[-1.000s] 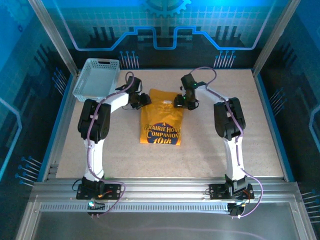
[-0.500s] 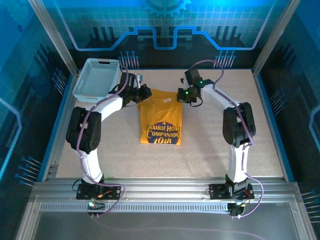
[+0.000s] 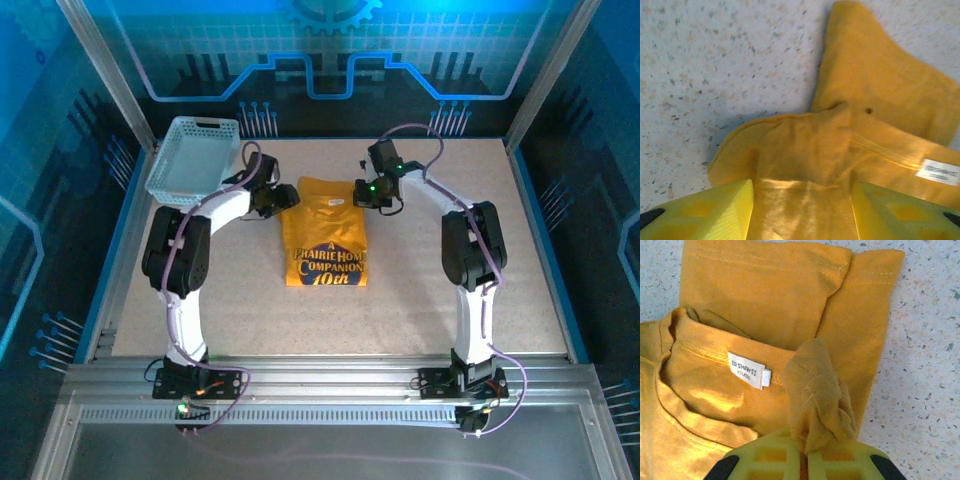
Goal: Fold the inside-out t-shirt
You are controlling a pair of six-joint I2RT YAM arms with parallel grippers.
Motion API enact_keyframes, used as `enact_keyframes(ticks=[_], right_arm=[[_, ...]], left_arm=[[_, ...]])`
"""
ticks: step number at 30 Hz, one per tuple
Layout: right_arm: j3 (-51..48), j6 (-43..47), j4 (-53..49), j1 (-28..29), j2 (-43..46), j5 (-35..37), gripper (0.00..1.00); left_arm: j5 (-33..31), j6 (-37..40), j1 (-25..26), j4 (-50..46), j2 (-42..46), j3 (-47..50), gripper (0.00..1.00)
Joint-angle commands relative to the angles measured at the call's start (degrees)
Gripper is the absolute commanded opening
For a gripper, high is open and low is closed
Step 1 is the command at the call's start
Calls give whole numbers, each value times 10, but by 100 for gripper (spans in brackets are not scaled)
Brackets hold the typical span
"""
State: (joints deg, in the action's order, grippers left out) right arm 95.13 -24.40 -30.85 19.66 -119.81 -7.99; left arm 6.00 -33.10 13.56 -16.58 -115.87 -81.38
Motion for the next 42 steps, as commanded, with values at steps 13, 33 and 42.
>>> enact_keyframes(ticks=[13, 33, 42], right_arm=[[6, 15, -5, -8, -5, 11, 5], [20, 55, 41, -34, 84, 14, 0], [-39, 55, 57, -48, 117, 12, 0]], left_arm=[[24, -1, 21, 56, 7, 8, 8], [195, -48, 9, 367, 26, 24, 0], [188, -51, 3, 375, 49, 58, 0]])
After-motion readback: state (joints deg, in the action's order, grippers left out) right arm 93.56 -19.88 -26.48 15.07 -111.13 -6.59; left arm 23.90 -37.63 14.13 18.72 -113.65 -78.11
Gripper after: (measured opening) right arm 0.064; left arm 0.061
